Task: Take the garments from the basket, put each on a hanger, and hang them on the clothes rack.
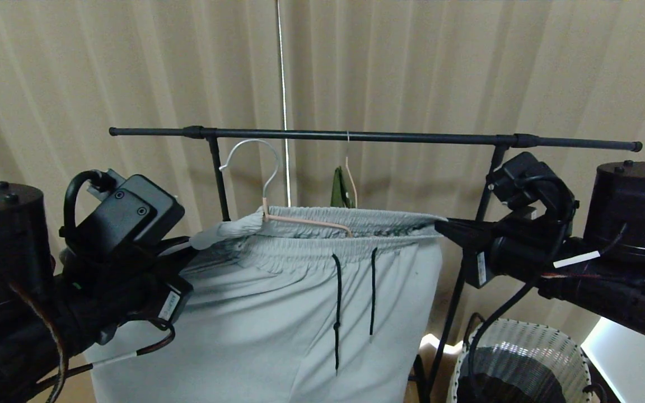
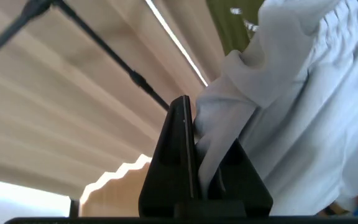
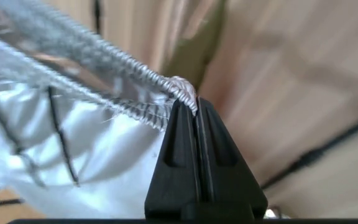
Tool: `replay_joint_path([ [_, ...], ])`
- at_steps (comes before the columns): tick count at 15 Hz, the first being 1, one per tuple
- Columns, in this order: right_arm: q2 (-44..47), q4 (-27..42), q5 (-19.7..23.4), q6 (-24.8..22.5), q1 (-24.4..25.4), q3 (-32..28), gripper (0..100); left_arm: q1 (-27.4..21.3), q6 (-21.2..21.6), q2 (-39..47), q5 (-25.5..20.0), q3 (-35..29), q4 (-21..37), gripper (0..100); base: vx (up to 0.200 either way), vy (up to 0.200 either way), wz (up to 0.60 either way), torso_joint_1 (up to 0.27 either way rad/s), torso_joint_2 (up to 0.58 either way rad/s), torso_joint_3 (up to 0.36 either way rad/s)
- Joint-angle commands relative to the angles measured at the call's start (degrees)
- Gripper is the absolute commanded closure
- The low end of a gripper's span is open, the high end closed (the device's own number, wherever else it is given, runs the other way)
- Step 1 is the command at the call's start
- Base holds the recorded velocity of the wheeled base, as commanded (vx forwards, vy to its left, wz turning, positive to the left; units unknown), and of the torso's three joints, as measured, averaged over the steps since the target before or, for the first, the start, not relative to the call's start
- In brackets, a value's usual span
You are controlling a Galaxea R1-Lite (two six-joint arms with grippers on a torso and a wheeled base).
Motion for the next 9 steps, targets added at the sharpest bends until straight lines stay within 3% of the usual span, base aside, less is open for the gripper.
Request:
replay_joint_path([
  [1, -0.55, 1.31, -0.04, -0.32, 4.6, -0.32, 100, 0.07, -1.37, 1.43, 1.71, -0.23, -0.03, 100, 0.0, 0.0, 0.0, 0.0, 0.0, 0.0],
  [5, -1.78, 3.77, 0.23, -4.46, 8.55, -0.67, 100, -0.2, -4.45, 2.84, 3.29, -0.41, -0.03, 100, 0.0, 0.0, 0.0, 0.0, 0.0, 0.0],
  [6, -1.87, 3.77, 0.23, -4.46, 8.82, -0.67, 0, -0.2, -4.45, 2.93, 3.38, -0.5, -0.03, 100, 0.0, 0.0, 0.0, 0.0, 0.0, 0.0],
  [8, -2.39, 3.86, -0.13, -4.63, 9.17, -0.32, 0, -0.28, -4.45, 3.1, 3.46, -0.67, -0.03, 100, 0.0, 0.0, 0.0, 0.0, 0.0, 0.0],
  [9, -2.39, 3.95, -0.3, -8.32, 8.47, -0.32, 0, -0.37, -4.45, 3.1, 3.46, -0.85, -0.11, 100, 0.0, 0.0, 0.0, 0.0, 0.0, 0.0],
])
